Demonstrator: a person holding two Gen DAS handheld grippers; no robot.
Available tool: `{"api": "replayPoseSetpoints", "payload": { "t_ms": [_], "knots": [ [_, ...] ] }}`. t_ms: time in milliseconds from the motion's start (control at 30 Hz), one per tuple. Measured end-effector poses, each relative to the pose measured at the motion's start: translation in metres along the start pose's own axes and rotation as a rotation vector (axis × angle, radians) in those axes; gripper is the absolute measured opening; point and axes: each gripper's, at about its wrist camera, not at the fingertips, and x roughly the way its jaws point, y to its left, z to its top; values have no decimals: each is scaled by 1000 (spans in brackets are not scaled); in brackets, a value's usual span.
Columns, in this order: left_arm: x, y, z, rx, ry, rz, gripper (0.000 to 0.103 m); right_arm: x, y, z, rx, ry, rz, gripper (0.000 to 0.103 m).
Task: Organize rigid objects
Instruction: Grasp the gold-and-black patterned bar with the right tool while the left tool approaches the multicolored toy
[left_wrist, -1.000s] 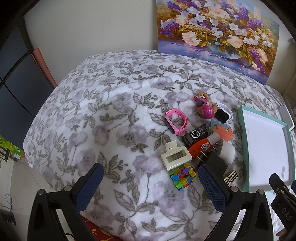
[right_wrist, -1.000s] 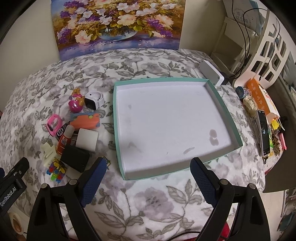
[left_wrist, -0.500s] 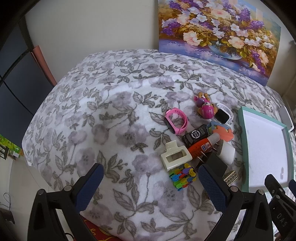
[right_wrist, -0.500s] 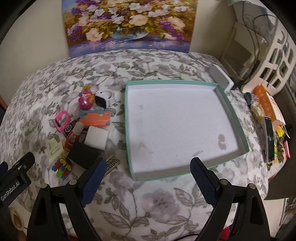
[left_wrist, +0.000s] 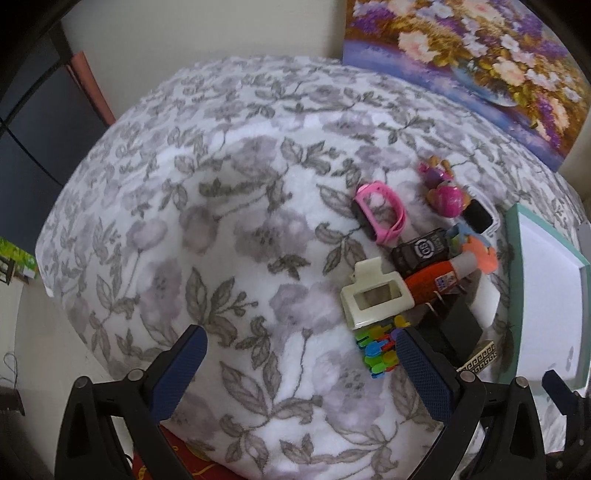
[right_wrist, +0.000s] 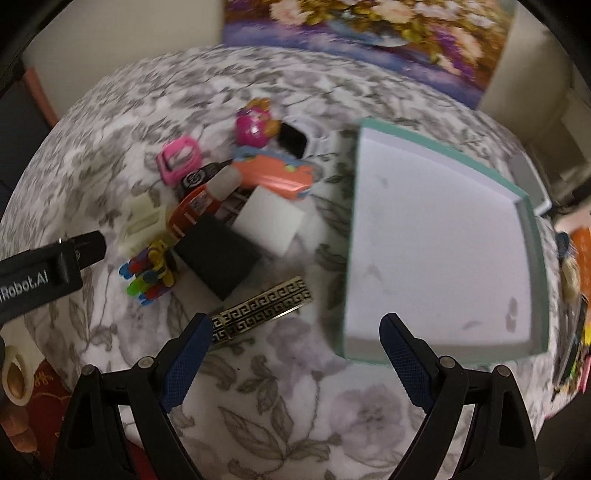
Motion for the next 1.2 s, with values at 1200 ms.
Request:
{"api": "replayPoseSetpoints", "payload": {
  "t_ms": [1200],
  "knots": [
    [28, 7, 2, -68, 106, -24, 103, 47, 38, 0, -293, 4, 0, 91]
  ]
}}
